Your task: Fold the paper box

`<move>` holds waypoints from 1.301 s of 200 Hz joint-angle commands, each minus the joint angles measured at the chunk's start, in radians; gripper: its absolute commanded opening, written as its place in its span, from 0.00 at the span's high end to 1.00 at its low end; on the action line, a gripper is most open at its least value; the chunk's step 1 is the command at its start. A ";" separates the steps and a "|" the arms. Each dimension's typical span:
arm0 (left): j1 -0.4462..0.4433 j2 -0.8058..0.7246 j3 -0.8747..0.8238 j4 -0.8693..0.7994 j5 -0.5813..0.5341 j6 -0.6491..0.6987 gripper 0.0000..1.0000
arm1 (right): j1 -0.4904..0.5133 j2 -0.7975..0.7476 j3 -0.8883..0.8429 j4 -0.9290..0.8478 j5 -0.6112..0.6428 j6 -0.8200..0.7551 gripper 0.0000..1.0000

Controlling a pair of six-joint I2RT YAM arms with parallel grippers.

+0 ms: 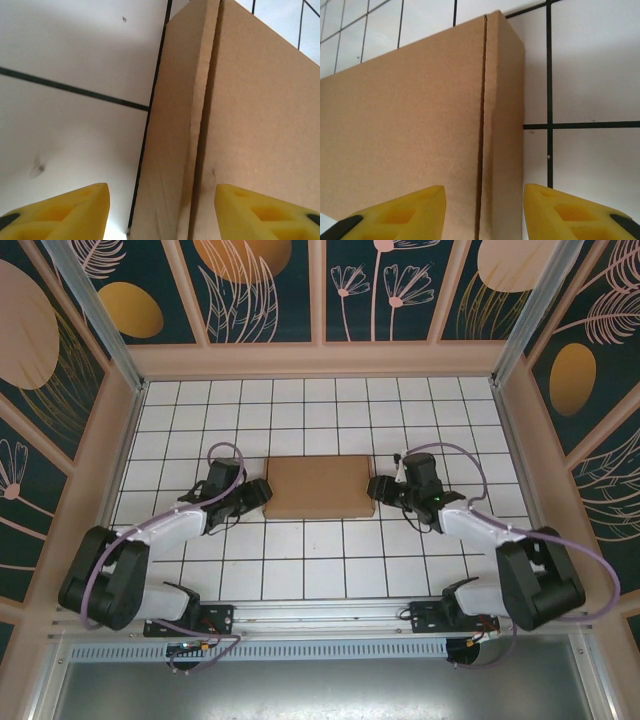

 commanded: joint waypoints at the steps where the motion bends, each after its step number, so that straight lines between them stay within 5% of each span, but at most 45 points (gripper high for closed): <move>1: 0.008 0.057 0.034 0.124 0.013 -0.009 0.47 | -0.023 0.082 0.028 0.084 -0.066 0.028 0.58; 75: 0.011 0.385 0.314 0.116 0.015 0.020 0.71 | -0.094 0.392 0.254 0.136 -0.115 0.032 0.75; 177: 0.019 0.452 0.380 0.096 -0.008 0.013 0.70 | -0.134 0.530 0.420 0.053 -0.122 -0.023 0.66; 202: 0.018 0.413 0.373 0.077 -0.061 0.013 0.60 | -0.134 0.504 0.426 0.047 -0.109 -0.035 0.53; 233: 0.026 0.307 0.414 0.006 -0.177 0.071 0.33 | -0.145 0.407 0.435 0.033 -0.086 -0.041 0.40; 242: 0.032 0.275 0.447 -0.018 -0.206 0.083 0.17 | -0.153 0.365 0.439 0.030 -0.074 -0.042 0.30; 248: 0.037 0.256 0.469 -0.034 -0.214 0.101 0.03 | -0.158 0.337 0.440 0.029 -0.065 -0.049 0.15; 251: 0.039 0.247 0.482 -0.042 -0.217 0.112 0.02 | -0.160 0.321 0.442 0.027 -0.059 -0.053 0.03; 260: 0.040 0.215 0.514 -0.067 -0.229 0.150 0.01 | -0.166 0.282 0.453 0.010 -0.036 -0.064 0.01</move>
